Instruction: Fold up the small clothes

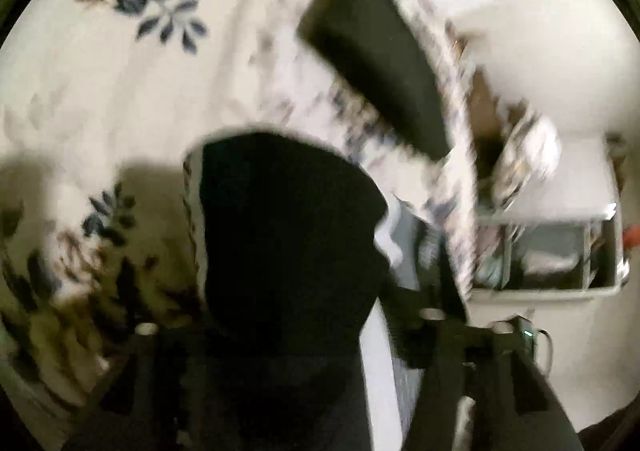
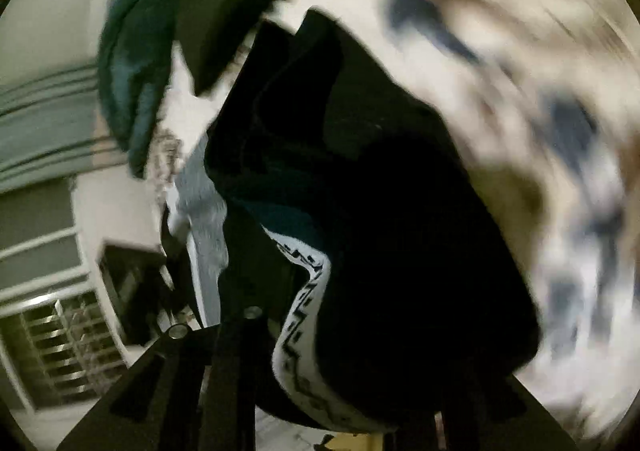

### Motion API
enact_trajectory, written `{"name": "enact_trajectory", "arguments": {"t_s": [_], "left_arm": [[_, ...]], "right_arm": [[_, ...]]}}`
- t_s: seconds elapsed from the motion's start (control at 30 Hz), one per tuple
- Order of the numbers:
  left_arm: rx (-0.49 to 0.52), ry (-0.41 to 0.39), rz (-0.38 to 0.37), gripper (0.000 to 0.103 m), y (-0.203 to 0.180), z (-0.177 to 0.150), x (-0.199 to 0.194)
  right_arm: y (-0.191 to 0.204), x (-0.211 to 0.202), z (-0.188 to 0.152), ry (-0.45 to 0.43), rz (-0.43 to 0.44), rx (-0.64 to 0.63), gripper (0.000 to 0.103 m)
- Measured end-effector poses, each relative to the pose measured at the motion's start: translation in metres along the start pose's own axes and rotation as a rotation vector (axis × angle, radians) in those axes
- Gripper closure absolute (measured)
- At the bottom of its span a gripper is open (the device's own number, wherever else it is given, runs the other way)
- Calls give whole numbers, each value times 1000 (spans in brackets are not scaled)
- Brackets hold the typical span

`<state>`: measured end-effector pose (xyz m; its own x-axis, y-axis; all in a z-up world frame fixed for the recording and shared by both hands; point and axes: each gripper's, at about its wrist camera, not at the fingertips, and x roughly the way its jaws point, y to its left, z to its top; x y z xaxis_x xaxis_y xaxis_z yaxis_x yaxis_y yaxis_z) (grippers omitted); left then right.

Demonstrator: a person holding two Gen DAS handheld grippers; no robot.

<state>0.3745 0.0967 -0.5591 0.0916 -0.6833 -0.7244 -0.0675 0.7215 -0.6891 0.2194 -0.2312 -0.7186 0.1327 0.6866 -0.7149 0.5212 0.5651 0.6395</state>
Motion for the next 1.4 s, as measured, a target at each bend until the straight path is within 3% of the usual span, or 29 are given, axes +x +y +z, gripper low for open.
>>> {"name": "enact_trajectory", "arguments": {"t_s": [0.07,0.1,0.13,0.2,0.27,0.4,0.43,0.5,0.6,0.7,0.77,0.8,0.83,0.87,0.93,0.97,1.07,1.17,1.23,1.27,1.33,1.4], "left_arm": [[-42,37,32,47,10,2,11],[-67,41,22,47,15,-2,14],[-94,14,10,47,17,-7,10],[-106,-41,10,47,15,-13,-3],[-98,-124,85,47,4,-28,-24],[-38,-263,368,43,-21,-73,-60],[-36,-271,403,41,-20,-81,-62],[-38,-295,544,41,-13,-116,-68],[-58,-265,716,41,22,-157,-59],[-117,-179,800,41,66,-183,-34],[-145,-158,784,41,84,-193,-23],[-149,-179,769,37,87,-194,-24],[-158,-203,762,31,91,-196,-25],[-172,-210,751,28,95,-195,-25],[-204,-221,727,6,106,-192,-25],[-232,-229,700,1,114,-190,-25],[-257,-247,655,0,125,-187,-26],[-265,-245,669,0,127,-188,-25],[-268,-216,664,0,126,-185,-26],[-274,-200,660,0,122,-183,-28],[-310,-197,642,0,119,-179,-40],[-318,-243,640,0,110,-177,-59]], "right_arm": [[-18,7,-6,18,-43,55,78],[-22,7,-6,23,-60,55,71],[-24,4,-4,24,-71,47,59],[-25,-19,1,2,-131,1,49],[-24,-47,3,-42,-192,-34,41],[-18,-98,17,-105,-234,-67,33],[-9,-100,20,-108,-237,-84,29],[14,-103,35,-118,-232,-150,27],[52,-73,60,-90,-224,-239,18],[69,-24,89,-17,-270,-269,18],[66,4,107,53,-289,-264,19],[67,12,113,62,-280,-273,38],[69,14,114,54,-293,-280,86],[73,9,116,37,-284,-284,96],[88,-11,113,-57,-279,-332,96],[96,-19,111,-91,-287,-369,96],[105,-29,120,-129,-284,-376,96],[95,-7,135,-29,-362,-369,95],[91,-13,132,-25,-392,-356,69],[88,-24,126,-39,-376,-351,62],[78,-40,111,-24,-339,-333,35],[63,-47,87,28,-309,-306,30]]}}
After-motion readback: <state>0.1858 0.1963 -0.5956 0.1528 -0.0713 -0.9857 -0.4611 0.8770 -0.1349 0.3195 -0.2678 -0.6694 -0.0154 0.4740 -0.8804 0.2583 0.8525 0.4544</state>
